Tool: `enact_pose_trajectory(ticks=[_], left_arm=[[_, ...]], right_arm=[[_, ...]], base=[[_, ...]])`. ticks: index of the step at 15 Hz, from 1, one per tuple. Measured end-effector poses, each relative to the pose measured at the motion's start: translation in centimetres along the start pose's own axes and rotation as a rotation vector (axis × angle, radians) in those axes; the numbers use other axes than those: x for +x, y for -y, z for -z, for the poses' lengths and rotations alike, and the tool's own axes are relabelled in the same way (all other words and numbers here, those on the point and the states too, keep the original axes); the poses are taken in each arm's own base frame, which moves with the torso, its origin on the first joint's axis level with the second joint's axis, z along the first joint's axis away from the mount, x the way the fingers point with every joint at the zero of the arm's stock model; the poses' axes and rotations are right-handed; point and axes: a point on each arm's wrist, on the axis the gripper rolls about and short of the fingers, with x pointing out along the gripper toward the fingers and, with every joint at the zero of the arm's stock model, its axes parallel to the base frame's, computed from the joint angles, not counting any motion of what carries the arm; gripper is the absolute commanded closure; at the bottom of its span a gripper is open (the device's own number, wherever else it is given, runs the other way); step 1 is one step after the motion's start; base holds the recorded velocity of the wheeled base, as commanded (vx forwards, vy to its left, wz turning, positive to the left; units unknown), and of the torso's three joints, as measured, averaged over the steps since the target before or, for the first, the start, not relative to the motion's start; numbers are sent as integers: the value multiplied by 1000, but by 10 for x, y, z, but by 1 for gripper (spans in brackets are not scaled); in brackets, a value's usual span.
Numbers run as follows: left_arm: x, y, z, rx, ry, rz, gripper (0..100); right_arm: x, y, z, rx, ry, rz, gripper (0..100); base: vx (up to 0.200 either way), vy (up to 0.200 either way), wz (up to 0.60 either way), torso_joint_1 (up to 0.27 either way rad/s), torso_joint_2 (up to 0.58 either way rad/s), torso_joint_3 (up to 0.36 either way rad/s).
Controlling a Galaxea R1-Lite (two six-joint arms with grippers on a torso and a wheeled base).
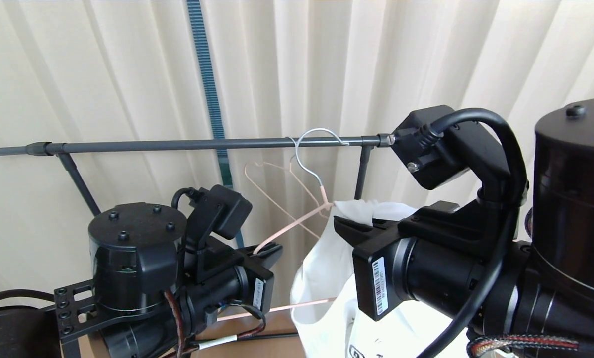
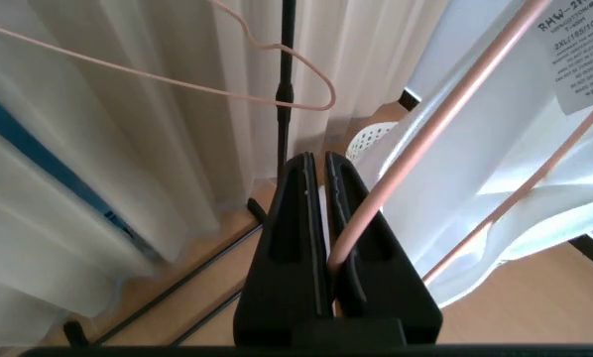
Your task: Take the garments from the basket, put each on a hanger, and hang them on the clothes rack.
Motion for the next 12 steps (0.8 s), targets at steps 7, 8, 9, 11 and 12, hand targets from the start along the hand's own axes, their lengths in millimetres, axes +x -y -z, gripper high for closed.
enact_pose_trajectory(ticks=[7, 8, 9, 11, 12], left_arm=[[-4, -1, -4, -7, 46, 0, 100], [-4, -1, -4, -7, 48, 1, 100], [-5, -1, -4, -7, 49, 1, 100], [-5, -1, -4, -7, 50, 0, 100], [-5, -1, -4, -7, 51, 1, 100]], right_arm=[[5, 14, -1, 15, -1, 58, 0], [5, 13, 0, 13, -3, 58, 0], [5, 13, 2, 6, -9, 58, 0], [3, 15, 9, -15, -33, 58, 0], [1, 16, 11, -26, -38, 54, 0]], base=[[0, 0, 0, 0, 0, 0], [0, 0, 0, 0, 0, 0], [0, 0, 0, 0, 0, 0], [0, 0, 0, 0, 0, 0], [0, 0, 0, 0, 0, 0]])
